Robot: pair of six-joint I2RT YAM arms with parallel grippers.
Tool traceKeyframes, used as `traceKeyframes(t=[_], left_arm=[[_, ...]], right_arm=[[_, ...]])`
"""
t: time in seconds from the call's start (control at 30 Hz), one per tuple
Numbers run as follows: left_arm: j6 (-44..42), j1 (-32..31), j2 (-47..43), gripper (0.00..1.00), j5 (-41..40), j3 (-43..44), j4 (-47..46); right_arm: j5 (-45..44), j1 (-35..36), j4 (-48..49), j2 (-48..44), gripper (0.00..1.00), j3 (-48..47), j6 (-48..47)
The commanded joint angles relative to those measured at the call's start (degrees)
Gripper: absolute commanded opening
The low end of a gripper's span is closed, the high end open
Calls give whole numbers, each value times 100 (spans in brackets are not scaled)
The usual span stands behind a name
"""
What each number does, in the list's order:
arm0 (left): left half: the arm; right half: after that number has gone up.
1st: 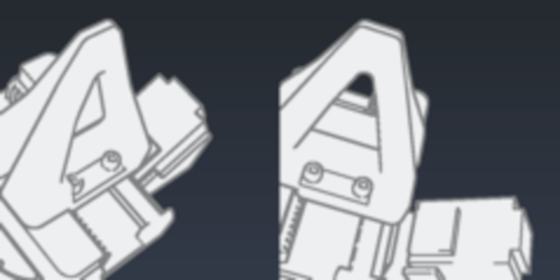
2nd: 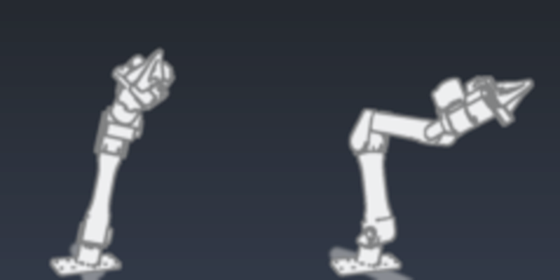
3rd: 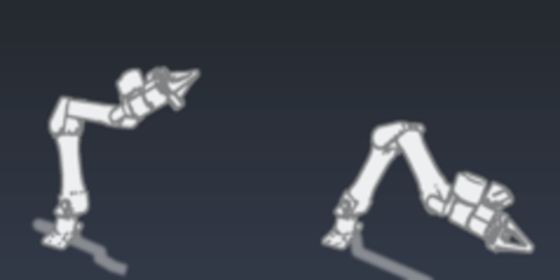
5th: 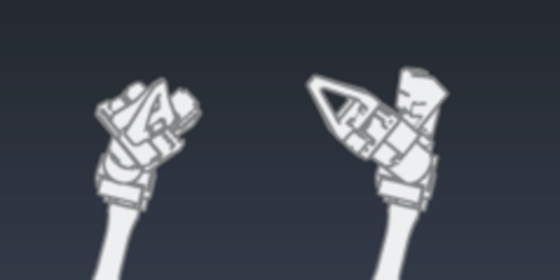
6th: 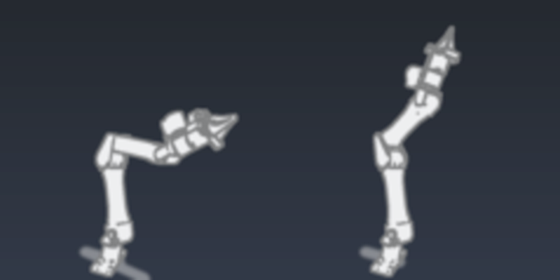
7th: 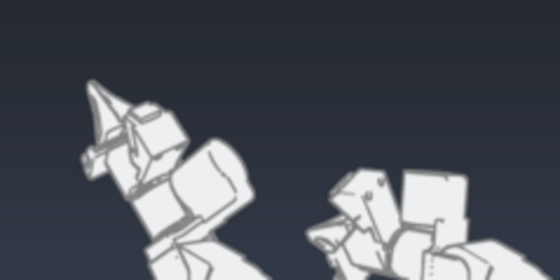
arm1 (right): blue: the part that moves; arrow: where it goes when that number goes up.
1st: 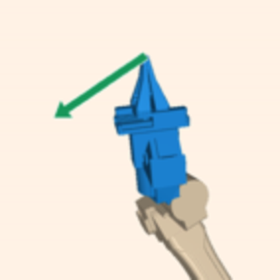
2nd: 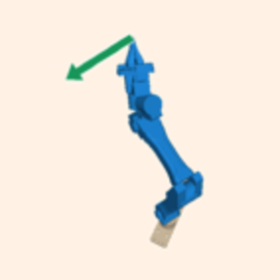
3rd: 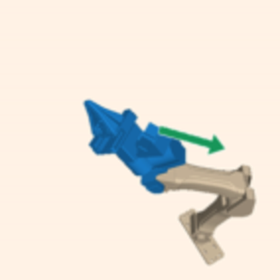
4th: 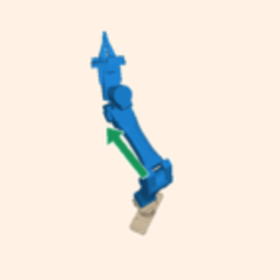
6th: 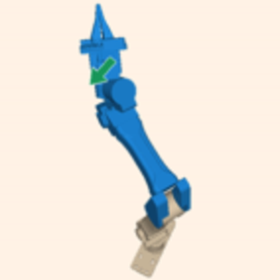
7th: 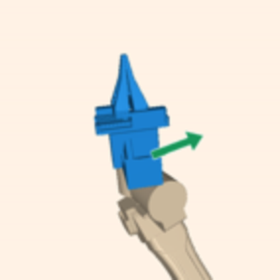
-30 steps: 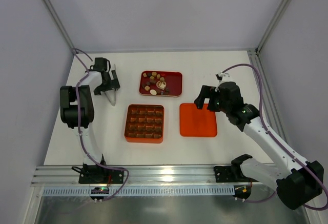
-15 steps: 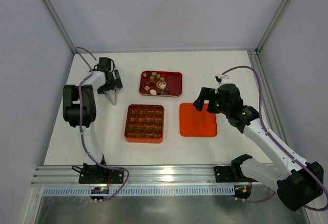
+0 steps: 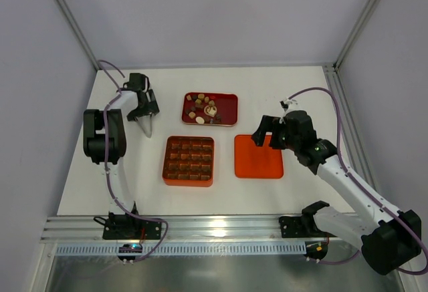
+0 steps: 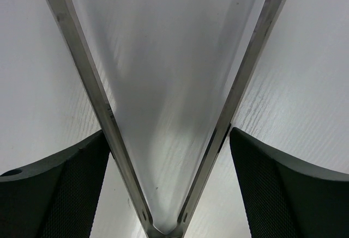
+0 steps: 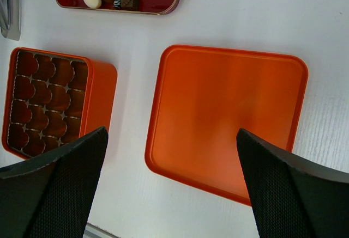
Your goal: Pack the chocolate
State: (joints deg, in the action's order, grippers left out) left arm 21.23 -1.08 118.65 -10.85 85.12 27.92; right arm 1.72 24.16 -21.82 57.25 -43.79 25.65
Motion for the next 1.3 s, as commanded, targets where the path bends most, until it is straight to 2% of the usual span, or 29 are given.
traceKeyframes(t=[0.0,0.3,0.73,1.27], left_arm=[[21,20,228,86,-110,145,249],[109,55,264,82,-136,145,389],[170,55,62,59,-84,13,460],[373,-111,-896,59,-321,303,1250]], right_arm=[[39,27,231,-4,100,-7,10],[101,18,301,102,100,20,72],[136,27,328,137,100,20,107],[119,27,337,198,100,2,107]])
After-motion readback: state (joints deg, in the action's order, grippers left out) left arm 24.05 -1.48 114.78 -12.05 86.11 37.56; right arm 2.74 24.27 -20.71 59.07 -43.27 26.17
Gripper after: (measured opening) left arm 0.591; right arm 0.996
